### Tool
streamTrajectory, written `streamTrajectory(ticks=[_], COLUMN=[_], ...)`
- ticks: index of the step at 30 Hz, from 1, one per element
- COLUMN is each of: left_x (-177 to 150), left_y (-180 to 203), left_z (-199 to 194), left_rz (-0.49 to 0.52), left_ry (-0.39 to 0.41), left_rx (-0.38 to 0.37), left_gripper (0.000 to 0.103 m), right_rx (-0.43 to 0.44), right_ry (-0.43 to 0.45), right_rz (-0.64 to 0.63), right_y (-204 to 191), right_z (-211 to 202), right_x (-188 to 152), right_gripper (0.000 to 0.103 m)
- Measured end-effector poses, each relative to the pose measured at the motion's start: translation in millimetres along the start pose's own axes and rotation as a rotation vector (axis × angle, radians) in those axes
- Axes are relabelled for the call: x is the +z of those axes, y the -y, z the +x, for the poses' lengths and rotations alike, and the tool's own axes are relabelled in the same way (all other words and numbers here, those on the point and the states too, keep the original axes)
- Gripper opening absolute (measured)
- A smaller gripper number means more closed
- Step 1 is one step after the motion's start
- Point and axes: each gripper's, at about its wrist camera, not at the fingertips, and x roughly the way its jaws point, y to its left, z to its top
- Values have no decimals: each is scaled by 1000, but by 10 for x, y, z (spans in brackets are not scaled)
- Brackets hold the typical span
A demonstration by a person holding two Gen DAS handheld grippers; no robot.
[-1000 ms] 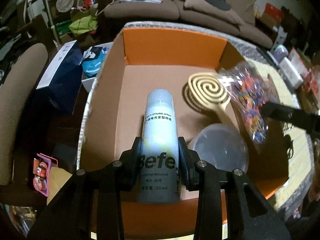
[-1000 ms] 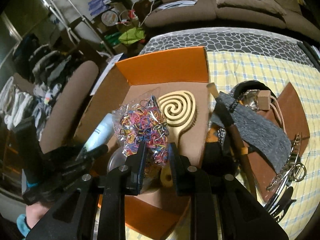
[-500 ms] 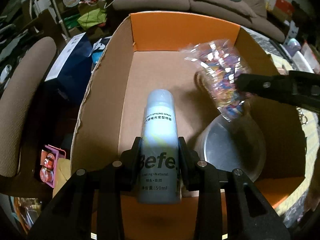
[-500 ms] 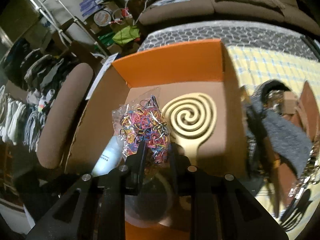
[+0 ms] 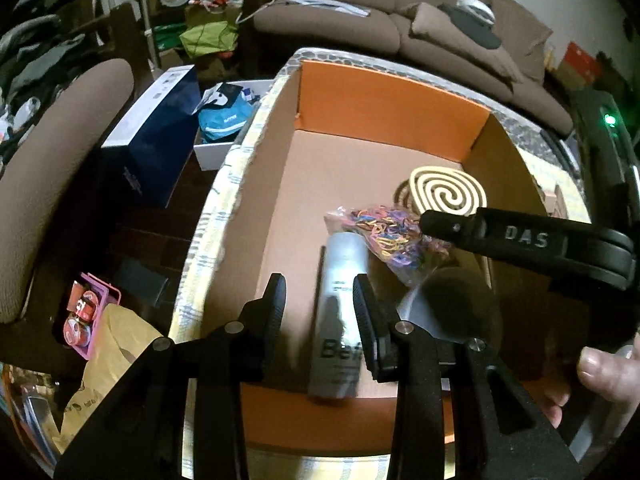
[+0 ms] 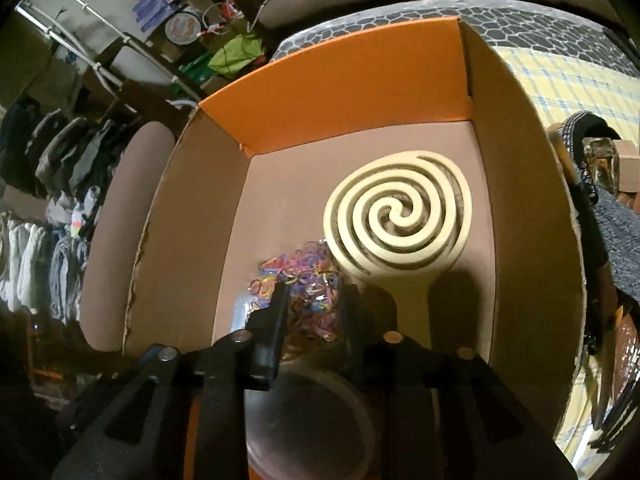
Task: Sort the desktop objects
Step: 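Place the spray can in the box with the left tool while the right tool drops the rubber-band bag in, then move both tools back toward the black hair clip and keys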
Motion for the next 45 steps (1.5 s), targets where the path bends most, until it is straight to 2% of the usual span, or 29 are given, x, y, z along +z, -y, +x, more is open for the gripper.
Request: streamTrajectory(ticks=[6, 9, 11, 13, 16, 18, 20, 24, 28, 31, 45], left_x=[12, 15, 19, 31, 57, 76, 88, 107, 118, 107, -30], left_y=[-68, -76, -73, -55, -15, 17, 51, 152, 284, 417, 1481], left_z=[-3, -3, 1, -3, -30, -67, -100, -125, -120, -125, -312], left_rz=[-15, -15, -19, -19, -18, -21, -31, -33, -24, -8, 167], left_ry=[0, 1, 3, 10, 28, 46, 61, 72, 68, 69, 152], left_rx=[-18, -24, -33, -39, -39, -54, -71, -98, -116, -128, -240], left_gripper=[33, 37, 52, 58, 69, 76, 86, 103, 103, 103, 103], right_rx=[-16, -13, -17, -35, -49, -49, -52, -39, -48, -61, -252], right_ry=[17, 36, 39, 51, 69, 85, 107, 159, 219, 246, 333], right_rz=[-35, -48, -65, -87, -110, -124, -132, -89, -51, -27, 2], right_y=[-57, -106, -130, -147, -139, -123, -68, 178, 418, 619, 1460], right_z=[-70, -144, -192, -257, -377, -470, -596, -912, -1197, -1338, -1777], right_x=[1, 14, 15, 9, 3, -3, -3, -8, -25, -35, -141], right_gripper=[38, 38, 40, 45, 59, 73, 79, 83, 87, 103, 103])
